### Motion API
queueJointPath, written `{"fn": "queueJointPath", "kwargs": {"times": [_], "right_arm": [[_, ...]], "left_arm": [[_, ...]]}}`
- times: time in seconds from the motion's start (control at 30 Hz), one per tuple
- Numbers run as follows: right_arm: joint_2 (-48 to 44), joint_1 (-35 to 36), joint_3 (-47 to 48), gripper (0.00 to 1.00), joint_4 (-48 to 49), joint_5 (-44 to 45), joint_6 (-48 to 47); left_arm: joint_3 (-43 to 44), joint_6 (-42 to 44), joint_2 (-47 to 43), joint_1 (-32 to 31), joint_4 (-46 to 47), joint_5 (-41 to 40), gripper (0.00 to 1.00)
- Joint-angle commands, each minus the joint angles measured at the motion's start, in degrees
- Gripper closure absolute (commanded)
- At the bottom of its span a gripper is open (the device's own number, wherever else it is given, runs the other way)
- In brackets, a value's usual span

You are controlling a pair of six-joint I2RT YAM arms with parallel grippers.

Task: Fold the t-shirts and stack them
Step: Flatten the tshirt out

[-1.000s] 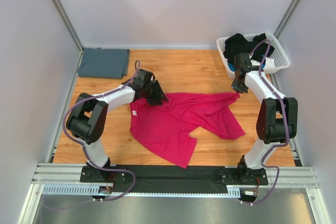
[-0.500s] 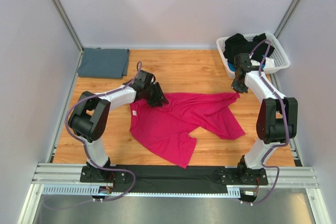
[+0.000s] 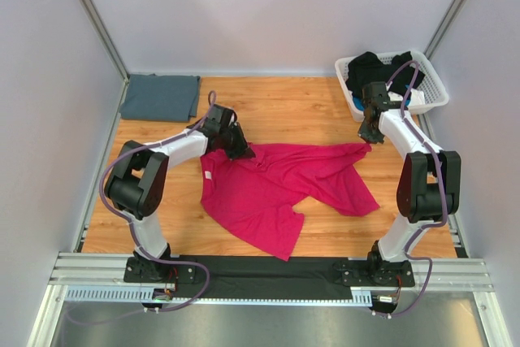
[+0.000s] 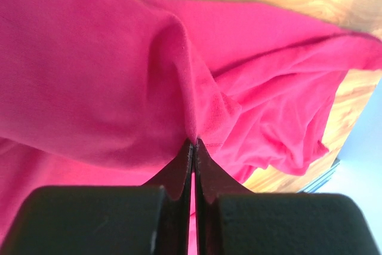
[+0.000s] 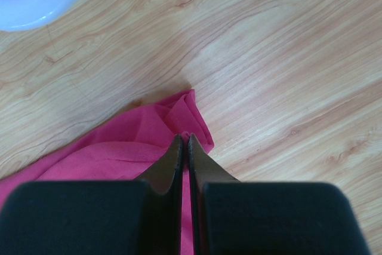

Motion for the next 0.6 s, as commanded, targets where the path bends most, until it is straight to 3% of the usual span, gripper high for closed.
{"fn": "queueJointPath", "kwargs": {"times": [0.0, 0.4, 0.57], "right_arm": [[-1.83, -0.35, 3.77, 1.0, 0.07, 2.18, -1.02], [-9.82, -1.32, 22.57, 0.99, 3.66, -1.77, -7.7], [-16.41, -1.31, 26.63, 1.0, 6.92, -6.07, -11.91]], "left_arm": [[6.07, 2.06, -4.47, 3.11, 0.37, -0.26, 1.0], [39.63, 14.54, -9.04, 12.17, -12.55, -6.33, 1.0], [56.16, 24.73, -9.04, 12.44, -19.75, -9.23, 1.0]]}}
